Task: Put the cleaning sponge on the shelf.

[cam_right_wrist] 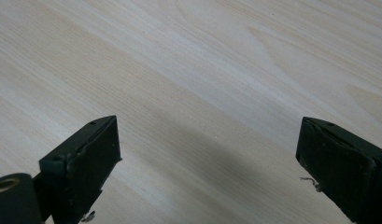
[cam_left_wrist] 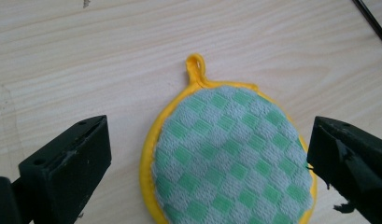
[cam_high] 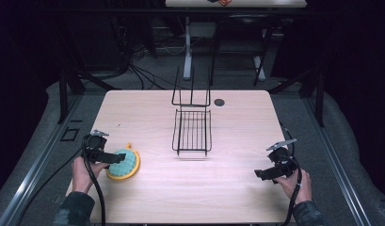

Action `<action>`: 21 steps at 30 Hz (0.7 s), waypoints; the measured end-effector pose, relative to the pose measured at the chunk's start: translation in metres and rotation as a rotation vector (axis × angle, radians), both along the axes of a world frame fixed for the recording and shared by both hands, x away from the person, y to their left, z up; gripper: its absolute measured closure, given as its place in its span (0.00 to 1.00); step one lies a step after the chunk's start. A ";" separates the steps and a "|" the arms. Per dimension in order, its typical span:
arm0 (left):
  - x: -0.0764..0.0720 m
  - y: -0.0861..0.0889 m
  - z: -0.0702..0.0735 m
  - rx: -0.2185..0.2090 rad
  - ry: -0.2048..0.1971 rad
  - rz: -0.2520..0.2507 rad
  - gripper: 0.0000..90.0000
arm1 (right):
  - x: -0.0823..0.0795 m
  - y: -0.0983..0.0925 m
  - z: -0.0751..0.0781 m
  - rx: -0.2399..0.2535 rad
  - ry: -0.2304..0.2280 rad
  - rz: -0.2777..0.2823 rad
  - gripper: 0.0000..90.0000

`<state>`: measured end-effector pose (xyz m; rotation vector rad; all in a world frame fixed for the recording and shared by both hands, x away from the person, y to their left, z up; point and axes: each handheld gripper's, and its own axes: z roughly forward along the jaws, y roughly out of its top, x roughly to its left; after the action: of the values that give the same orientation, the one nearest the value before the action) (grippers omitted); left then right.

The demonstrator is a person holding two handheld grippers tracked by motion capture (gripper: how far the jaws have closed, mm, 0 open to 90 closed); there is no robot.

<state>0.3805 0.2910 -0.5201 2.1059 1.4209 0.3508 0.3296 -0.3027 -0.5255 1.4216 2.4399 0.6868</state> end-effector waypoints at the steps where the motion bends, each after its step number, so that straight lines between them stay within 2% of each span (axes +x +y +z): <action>1: 0.000 0.000 0.000 0.000 0.000 0.000 0.00 | 0.000 0.000 0.000 0.000 0.000 0.000 0.07; 2: 0.005 0.000 -0.003 0.010 0.002 0.004 0.00 | 0.001 0.001 -0.001 -0.003 0.005 0.001 0.07; 9: 0.020 -0.002 -0.011 0.004 0.040 0.020 0.00 | 0.001 0.001 -0.001 -0.004 0.000 0.008 0.07; 11: 0.023 -0.005 -0.014 0.011 0.053 0.002 0.03 | 0.000 0.001 -0.001 -0.008 0.001 0.005 0.07; 18: 0.024 -0.007 -0.023 0.044 0.089 -0.021 0.19 | 0.000 0.001 0.000 -0.012 -0.003 0.006 0.08; 19: 0.024 -0.007 -0.024 0.029 0.095 -0.021 0.22 | 0.000 0.001 -0.001 -0.010 -0.011 0.005 0.08; 21: 0.023 -0.007 -0.024 0.025 0.094 -0.022 0.26 | 0.000 0.001 -0.001 -0.006 -0.009 0.006 0.08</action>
<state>0.4039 0.2840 -0.5442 2.1821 1.4516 0.2656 0.3294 -0.3014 -0.5263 1.4066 2.4386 0.6850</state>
